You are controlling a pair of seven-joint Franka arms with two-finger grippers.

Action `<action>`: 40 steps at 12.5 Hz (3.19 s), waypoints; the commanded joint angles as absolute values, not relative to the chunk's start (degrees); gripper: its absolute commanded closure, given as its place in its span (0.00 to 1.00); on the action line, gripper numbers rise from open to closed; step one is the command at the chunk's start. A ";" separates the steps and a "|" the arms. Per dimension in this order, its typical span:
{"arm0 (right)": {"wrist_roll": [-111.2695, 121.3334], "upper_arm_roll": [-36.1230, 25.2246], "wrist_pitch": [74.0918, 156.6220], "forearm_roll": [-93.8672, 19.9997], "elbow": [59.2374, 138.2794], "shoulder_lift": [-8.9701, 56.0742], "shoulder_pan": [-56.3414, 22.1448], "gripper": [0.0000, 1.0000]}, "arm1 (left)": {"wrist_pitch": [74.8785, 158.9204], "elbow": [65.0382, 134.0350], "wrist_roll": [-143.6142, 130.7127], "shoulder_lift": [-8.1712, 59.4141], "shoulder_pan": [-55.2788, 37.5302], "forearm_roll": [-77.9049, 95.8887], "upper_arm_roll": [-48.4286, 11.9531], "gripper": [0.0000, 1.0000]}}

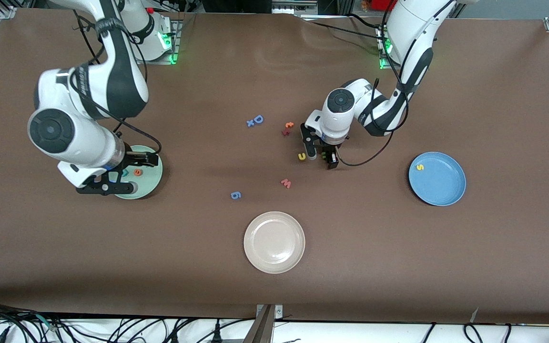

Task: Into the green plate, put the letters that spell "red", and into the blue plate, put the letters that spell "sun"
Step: 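Carry the green u to the blue plate while the right gripper withdraws, then lower the green u onto the blue plate and open the left gripper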

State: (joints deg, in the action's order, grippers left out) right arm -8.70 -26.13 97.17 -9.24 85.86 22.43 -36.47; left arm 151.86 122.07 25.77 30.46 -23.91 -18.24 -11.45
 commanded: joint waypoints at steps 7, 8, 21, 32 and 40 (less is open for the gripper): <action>-7.73 -6.53 95.37 -2.47 88.93 4.78 -15.24 0.00 | 140.39 123.49 25.75 17.41 -9.07 -19.07 -10.55 1.00; -7.82 -5.81 95.36 -2.29 92.25 1.53 -13.38 0.00 | 139.23 123.66 25.75 16.53 -6.44 -19.07 -10.02 1.00; -4.48 3.50 97.56 -0.97 98.35 -2.55 -0.89 0.00 | 143.78 124.37 25.75 24.69 13.88 -12.92 -9.58 0.93; -8.44 0.63 99.76 -1.14 98.53 -2.90 -2.28 0.00 | 141.50 122.52 28.65 19.95 1.76 -10.48 -16.24 0.01; -8.70 1.93 99.58 -1.32 99.14 -3.77 -1.05 0.00 | 144.67 123.05 18.53 13.53 -5.09 -0.53 -13.98 0.00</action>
State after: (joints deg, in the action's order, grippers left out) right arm -8.62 1.68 99.52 -0.19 97.55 -1.54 -1.56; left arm 144.38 122.07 17.18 15.96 -4.79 -1.88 -15.36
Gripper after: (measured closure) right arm 0.000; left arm 0.000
